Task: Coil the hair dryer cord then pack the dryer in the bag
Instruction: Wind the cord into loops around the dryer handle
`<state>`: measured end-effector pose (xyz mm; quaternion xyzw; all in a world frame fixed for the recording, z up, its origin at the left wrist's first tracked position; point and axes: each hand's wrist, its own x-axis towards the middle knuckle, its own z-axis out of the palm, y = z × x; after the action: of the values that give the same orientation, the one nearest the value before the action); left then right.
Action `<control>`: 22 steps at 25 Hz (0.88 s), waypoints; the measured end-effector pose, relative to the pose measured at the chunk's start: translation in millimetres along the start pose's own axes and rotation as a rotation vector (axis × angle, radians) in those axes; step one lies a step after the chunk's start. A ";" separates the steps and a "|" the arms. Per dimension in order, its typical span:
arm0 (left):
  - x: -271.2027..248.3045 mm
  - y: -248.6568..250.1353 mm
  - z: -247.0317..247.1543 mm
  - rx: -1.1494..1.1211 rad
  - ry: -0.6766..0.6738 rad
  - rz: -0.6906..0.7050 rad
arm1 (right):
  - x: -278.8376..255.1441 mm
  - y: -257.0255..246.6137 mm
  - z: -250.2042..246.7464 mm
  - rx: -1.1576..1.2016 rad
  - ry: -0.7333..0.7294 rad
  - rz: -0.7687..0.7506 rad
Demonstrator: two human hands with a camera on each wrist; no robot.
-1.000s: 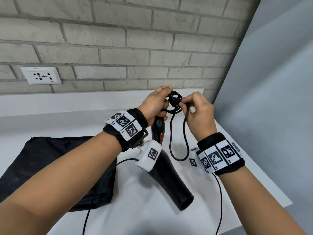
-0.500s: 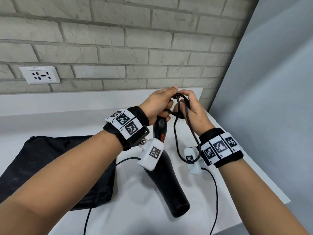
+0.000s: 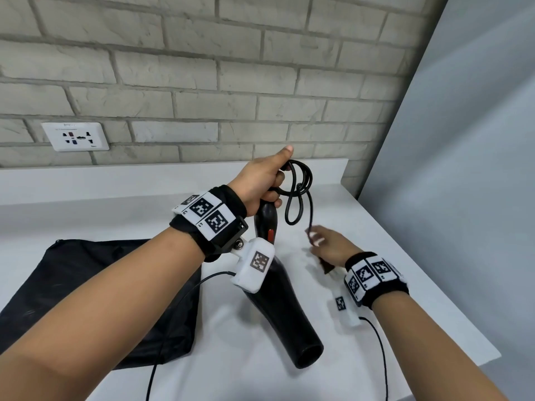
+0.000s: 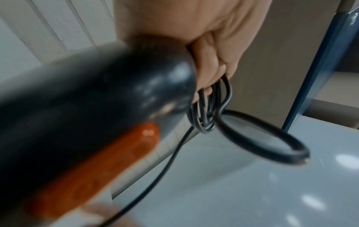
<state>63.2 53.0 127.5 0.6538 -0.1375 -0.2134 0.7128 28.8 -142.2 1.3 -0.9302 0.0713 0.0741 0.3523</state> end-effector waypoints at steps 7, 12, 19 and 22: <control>0.0 -2.7 2.6 -0.015 -0.035 0.011 | -8.9 -76.6 -15.6 0.577 0.165 -0.625; -5.5 2.1 0.3 -0.016 -0.068 0.017 | -4.6 -66.7 -9.9 0.500 0.309 -0.442; -9.6 -1.1 1.2 -0.017 -0.073 0.030 | 8.2 -40.0 -5.8 0.289 0.277 -0.178; -12.8 0.4 2.3 -0.004 -0.071 0.027 | 12.0 -31.0 -8.4 0.277 0.275 -0.127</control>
<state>51.1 57.3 129.1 0.6424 -0.1711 -0.2272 0.7116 47.0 -125.8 25.2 -0.8768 0.0696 -0.0863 0.4678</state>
